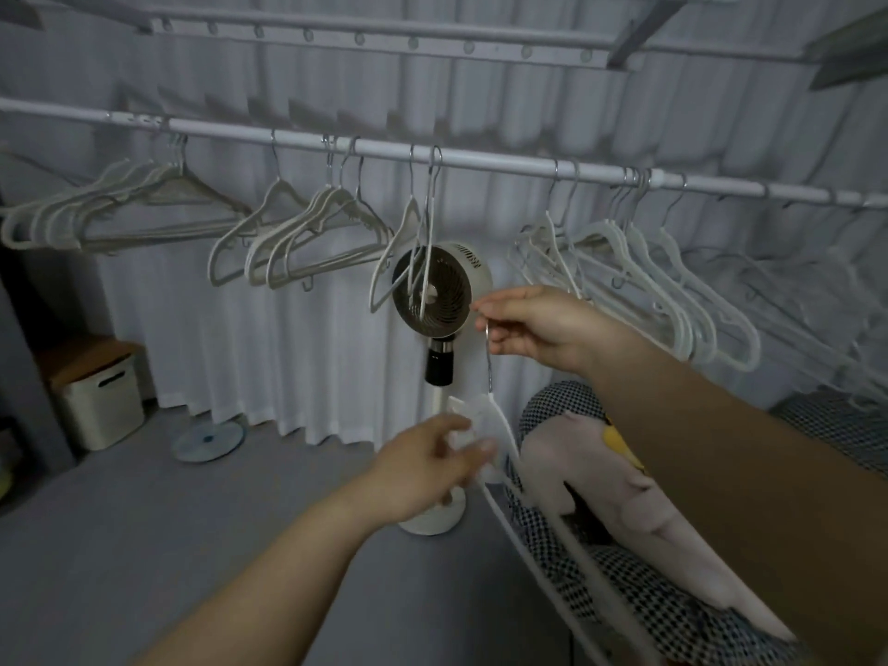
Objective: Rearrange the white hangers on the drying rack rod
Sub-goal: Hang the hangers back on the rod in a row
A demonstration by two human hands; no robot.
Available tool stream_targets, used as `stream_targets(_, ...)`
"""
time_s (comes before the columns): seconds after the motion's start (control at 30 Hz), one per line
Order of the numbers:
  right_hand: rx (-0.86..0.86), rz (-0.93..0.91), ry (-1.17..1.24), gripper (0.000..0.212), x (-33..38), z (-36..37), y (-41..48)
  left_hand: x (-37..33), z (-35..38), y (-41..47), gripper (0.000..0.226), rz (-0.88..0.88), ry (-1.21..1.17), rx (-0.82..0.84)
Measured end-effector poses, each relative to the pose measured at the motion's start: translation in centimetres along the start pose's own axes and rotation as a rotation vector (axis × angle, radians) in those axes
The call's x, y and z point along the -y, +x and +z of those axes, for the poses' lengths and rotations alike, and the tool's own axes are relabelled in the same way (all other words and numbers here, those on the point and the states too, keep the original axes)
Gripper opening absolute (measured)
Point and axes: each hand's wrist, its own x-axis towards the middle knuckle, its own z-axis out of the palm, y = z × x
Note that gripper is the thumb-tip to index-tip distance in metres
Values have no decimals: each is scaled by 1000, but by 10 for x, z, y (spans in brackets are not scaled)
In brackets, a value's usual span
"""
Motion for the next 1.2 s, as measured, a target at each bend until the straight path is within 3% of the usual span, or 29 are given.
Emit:
stream_targets(0.1,-60,-66,93,17,1,4,-2,-7,15,2,82,-54,126,84)
stream_targets(0.17,-101,-108,121,19,2,5,0,-7,20,6,85,-72,192,49)
stream_targets(0.43,-228,-193,3,20,5,-16,27,-9,1,34,32,52,413,-188)
stream_targets(0.57,-222,-186,-10,17,4,-31,58,-3,-13,59,29,110,501,-266)
stream_targets(0.67,-211,-158,-169,10,9,-42,85,-3,-22,83,31,85,467,-278)
stream_targets(0.83,-465,-323,-589,20,16,-79,128,-9,-35,129,33,65,498,-370)
stream_targets(0.9,-510,-313,-825,28,15,-94,140,-14,-38,148,33,52,493,-407)
stream_targets(1.0,-440,-192,-1160,49,11,-105,151,-24,-42,174,34,54,472,-448)
stream_targets(1.2,-367,-183,-1097,64,6,-113,167,-35,-43,215,31,73,157,-538)
